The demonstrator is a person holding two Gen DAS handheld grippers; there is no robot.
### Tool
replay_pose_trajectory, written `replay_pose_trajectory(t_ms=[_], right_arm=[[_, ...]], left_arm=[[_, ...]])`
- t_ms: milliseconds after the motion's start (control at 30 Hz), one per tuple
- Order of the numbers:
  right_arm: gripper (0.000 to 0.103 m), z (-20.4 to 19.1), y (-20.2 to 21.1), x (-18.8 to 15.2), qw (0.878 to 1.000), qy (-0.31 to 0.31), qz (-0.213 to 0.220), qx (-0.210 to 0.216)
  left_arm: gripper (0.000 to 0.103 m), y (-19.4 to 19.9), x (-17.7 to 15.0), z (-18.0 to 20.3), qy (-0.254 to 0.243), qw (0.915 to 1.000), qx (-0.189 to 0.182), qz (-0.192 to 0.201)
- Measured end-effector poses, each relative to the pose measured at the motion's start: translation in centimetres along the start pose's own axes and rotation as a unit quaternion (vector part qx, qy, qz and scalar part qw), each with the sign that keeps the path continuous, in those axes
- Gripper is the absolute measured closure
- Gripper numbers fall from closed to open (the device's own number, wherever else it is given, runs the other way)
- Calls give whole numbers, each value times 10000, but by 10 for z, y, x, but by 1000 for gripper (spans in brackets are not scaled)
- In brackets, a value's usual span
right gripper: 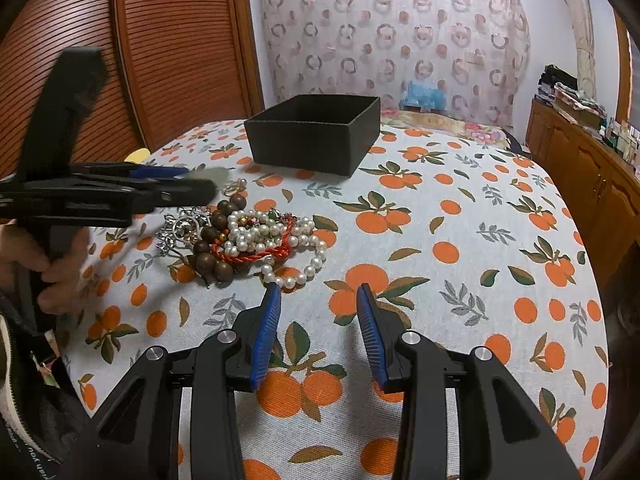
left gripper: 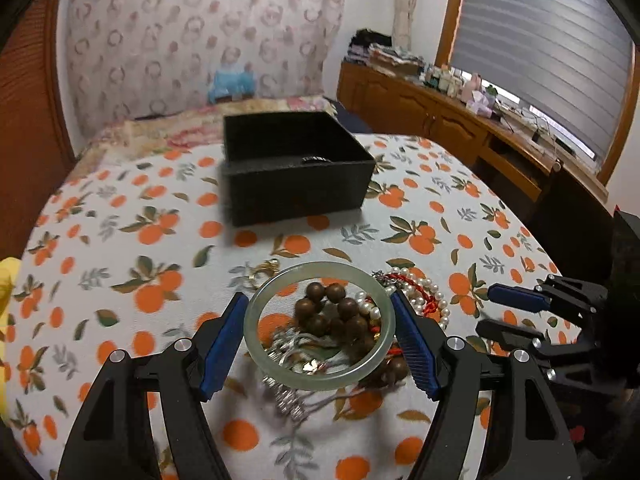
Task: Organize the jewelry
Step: 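Grasp the jade bangle with the left tool while the right tool grasps a pearl strand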
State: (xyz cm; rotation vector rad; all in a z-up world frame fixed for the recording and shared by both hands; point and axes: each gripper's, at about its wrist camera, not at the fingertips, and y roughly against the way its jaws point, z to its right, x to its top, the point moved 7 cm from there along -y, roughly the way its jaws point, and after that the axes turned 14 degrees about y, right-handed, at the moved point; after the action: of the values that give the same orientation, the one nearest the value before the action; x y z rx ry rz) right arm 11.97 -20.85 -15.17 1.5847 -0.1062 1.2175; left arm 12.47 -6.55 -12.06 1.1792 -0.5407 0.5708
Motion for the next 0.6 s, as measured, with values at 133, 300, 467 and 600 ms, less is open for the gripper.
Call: replay_pose_trajectory(t_ms=[133,300,467,600], right_arm=[[61,-3,-5,6,9999,52,-83,120],[63,-13,-10,20,9991,280,-135,288],[69,-19,-18,36,9983,452,-158,333],[69,-26,-21,46,9976,510,-130,458]], left_arm=[[34,13,-2,-10,67,9999,16,133],[34,20,-9,-23,126,9996,106,212],[34,20,-15,-31,202,9995,120,205],[34,22,-16,-35,242,9994,117,218]])
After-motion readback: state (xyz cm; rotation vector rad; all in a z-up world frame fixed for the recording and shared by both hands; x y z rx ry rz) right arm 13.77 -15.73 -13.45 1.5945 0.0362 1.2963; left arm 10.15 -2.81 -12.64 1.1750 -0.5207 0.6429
